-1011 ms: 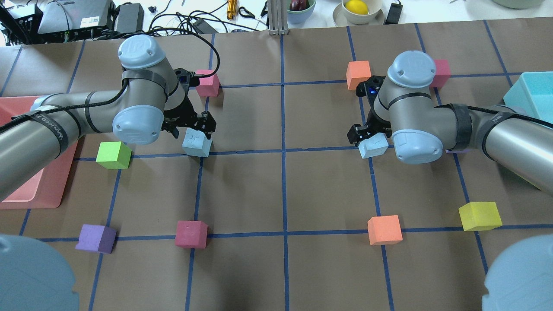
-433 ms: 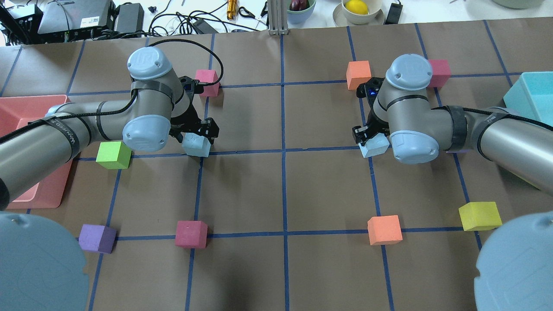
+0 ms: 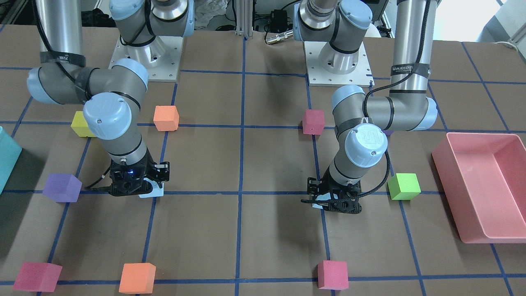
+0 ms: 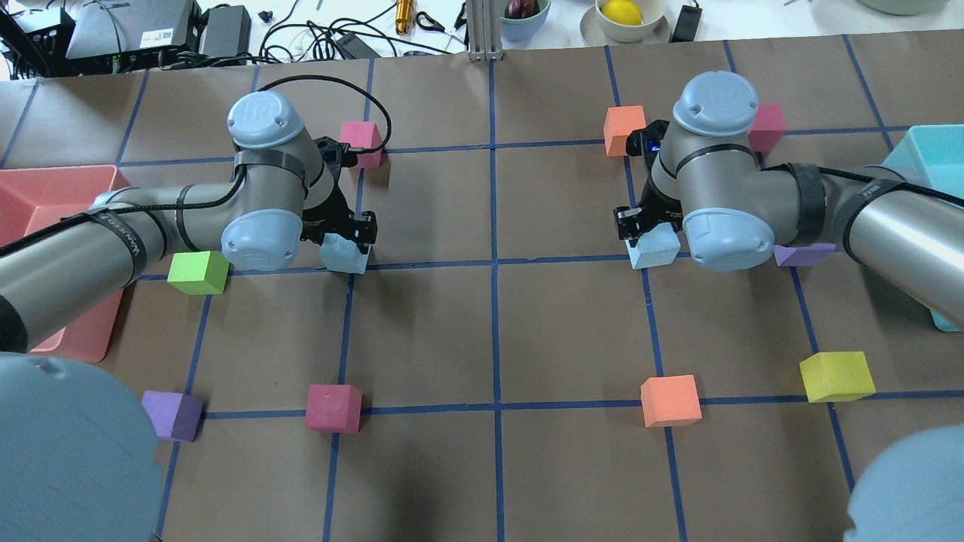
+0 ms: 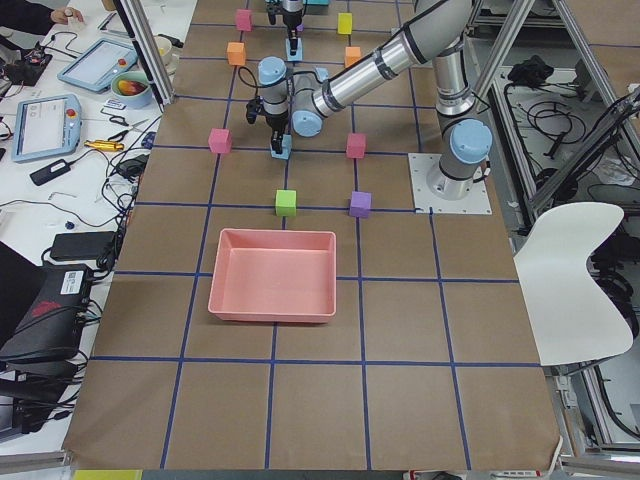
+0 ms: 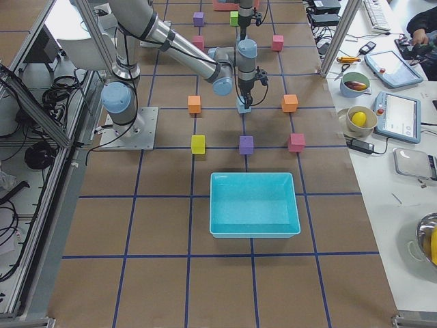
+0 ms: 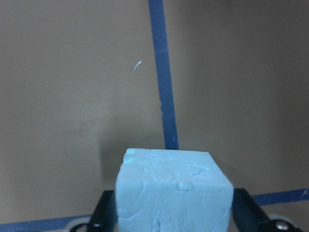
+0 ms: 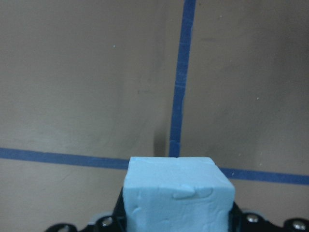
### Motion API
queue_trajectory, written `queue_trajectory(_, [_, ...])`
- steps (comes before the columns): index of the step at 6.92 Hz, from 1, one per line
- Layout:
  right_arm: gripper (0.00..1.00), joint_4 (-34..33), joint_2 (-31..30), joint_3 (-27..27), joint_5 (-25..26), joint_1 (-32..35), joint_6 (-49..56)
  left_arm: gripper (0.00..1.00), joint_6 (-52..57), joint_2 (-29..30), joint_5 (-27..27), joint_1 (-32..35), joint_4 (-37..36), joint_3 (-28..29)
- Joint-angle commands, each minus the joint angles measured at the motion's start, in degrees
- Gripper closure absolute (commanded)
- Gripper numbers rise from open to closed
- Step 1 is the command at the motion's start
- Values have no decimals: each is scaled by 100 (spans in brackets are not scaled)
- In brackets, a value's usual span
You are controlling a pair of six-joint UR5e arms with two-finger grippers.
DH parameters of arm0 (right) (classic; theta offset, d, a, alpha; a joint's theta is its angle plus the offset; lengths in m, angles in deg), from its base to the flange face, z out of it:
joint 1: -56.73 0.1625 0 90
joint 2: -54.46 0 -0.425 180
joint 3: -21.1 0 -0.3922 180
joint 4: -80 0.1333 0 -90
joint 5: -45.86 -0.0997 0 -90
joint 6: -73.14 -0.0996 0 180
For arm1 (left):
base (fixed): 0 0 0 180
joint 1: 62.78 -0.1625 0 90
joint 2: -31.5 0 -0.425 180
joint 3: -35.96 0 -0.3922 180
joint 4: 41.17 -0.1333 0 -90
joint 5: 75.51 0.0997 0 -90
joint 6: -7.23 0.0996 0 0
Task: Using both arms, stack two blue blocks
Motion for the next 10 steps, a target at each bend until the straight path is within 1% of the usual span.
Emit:
queue_trajectory(1, [100, 789, -525, 80, -30, 889, -1859, 100, 21, -63, -6, -4, -16, 11])
queue_trajectory(2, [100, 791, -527, 54, -265, 1338, -2774, 100, 12, -107, -6, -4, 45, 80])
queue_trajectory(3, [100, 800, -501, 37, -337, 1699, -3322, 100, -14, -143, 12, 5, 298, 281])
queue_trajectory(4, [100, 783, -422, -33, -338, 1955, -3424, 100, -14, -195, 21, 5, 657, 457])
queue_trajectory(5, [100, 713, -247, -191, -495, 2088, -3433, 100, -14, -230, 21, 5, 887, 615])
queue_trajectory(6, [100, 399, -132, -253, -566, 2228, -3433, 100, -14, -257, 29, 5, 1089, 748])
queue_trajectory(8, [100, -59, 148, -297, -567, 2492, -3433, 100, -23, -397, 29, 5, 1240, 775])
queue_trajectory(10, [100, -61, 168, -324, -566, 2537, -3416, 100, -23, -494, 38, 5, 1267, 775])
